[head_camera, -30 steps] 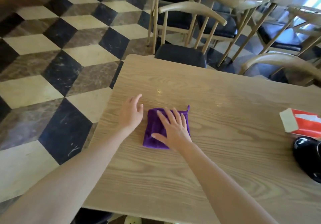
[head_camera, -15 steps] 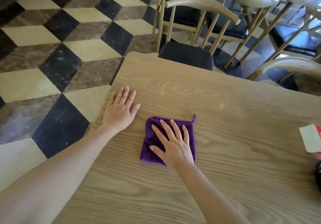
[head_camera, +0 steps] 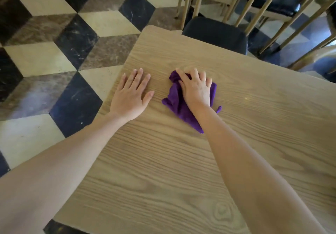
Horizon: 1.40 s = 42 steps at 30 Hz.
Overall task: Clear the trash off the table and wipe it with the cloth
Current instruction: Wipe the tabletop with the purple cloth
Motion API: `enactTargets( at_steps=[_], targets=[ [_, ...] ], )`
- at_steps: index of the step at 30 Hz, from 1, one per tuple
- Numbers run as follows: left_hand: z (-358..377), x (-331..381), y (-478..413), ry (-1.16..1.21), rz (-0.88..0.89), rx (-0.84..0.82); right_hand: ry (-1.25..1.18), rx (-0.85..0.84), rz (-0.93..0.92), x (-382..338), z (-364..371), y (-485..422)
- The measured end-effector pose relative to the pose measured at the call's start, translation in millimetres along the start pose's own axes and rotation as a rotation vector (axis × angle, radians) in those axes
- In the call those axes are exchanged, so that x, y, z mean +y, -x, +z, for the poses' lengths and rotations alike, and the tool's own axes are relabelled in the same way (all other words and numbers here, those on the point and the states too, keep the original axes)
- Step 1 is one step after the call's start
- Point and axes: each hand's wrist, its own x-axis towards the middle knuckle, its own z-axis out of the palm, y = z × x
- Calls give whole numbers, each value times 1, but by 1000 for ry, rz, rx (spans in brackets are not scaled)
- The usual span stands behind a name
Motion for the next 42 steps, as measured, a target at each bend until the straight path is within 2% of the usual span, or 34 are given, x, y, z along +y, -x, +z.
enactTargets(
  at_steps=[3, 5, 7, 10, 14, 16, 20, 24, 30, 38, 42],
  targets=[
    [-1, 0, 0, 9, -1, 11, 42, 18, -29, -1, 1, -18],
    [-1, 1, 0, 22, -5, 15, -17, 26, -97, -2, -1, -4],
    [-3, 2, 1, 14, -6, 29, -94, -74, -182, -3, -5, 18],
    [-6, 3, 2, 0, 4, 31, -56, -226, -287, -7, -15, 55],
    [-8, 3, 2, 18, 12, 2, -111, -367, -277, -10, -31, 108],
    [-8, 2, 2, 25, 10, -7, -78, -352, -310, -14, -37, 146],
    [-7, 2, 3, 15, 11, -12, 25, -236, -501, -18, -33, 194],
    [-9, 3, 3, 26, 22, -15, 82, -110, -404, -16, -28, 158],
    [-11, 3, 3, 20, 20, -21, 102, -8, -250, -20, -16, 89],
    [-9, 5, 3, -2, -14, -29, 51, -10, -116, -8, -1, -31],
    [-10, 6, 4, 3, -8, -24, 24, -12, -132, -5, 0, -82]
  ],
)
